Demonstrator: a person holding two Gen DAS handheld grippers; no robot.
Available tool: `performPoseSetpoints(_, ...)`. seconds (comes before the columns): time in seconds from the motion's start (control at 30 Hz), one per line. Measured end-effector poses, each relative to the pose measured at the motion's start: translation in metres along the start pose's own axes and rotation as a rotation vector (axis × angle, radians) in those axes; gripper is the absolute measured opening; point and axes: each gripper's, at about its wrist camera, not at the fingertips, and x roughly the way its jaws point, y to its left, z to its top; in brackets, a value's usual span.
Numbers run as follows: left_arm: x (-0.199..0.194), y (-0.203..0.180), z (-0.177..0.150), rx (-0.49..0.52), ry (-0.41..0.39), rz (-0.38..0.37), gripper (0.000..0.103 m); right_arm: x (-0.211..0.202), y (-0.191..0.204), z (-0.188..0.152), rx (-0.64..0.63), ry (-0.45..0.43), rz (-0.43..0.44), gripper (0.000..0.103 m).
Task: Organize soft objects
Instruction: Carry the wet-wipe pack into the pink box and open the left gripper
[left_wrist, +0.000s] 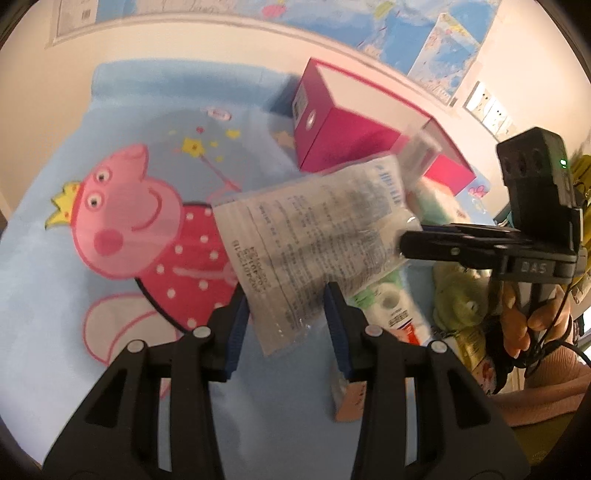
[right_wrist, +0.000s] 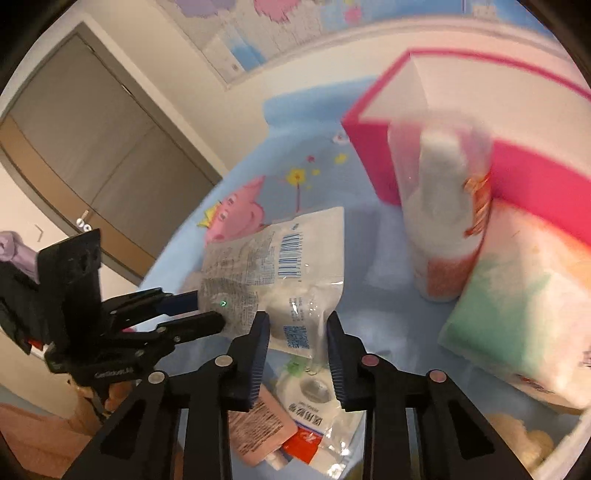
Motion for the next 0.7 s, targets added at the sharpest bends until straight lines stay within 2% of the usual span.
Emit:
performPoseSetpoints(0.13,-0.016,-0.013,0.018,0.043,-0.046,-0.047,0.043,-0.037,0.012,0.006,-0.049,-0.092,-0.021,0.028)
performPoseSetpoints(0.37,-0.033,-0.055,0.071,0.192,-0.136,-0.053,0.043,-0.097,0.013,0.021,-0.079,-0.23,-0.048,0.028)
performPoseSetpoints(0.47,-0.03,-0.069,0.097,0.234,-0.154,-0.069,0.043,-0.107,0.01,0.03,-0.083,-0.277,-0.074,0.028)
performPoseSetpoints(0.53,-0.023,-0.077,0.115,0.255,-0.153,-0.054,0.043,-0.112,0.004,0.045,-0.07,-0.301,-0.081,0.028)
performPoseSetpoints(0.7,0.001,-0.091,0.15,0.274,-0.131,-0.041,0.043,-0.115,-0.026,0.069,-0.02,-0.311,-0.093,0.028)
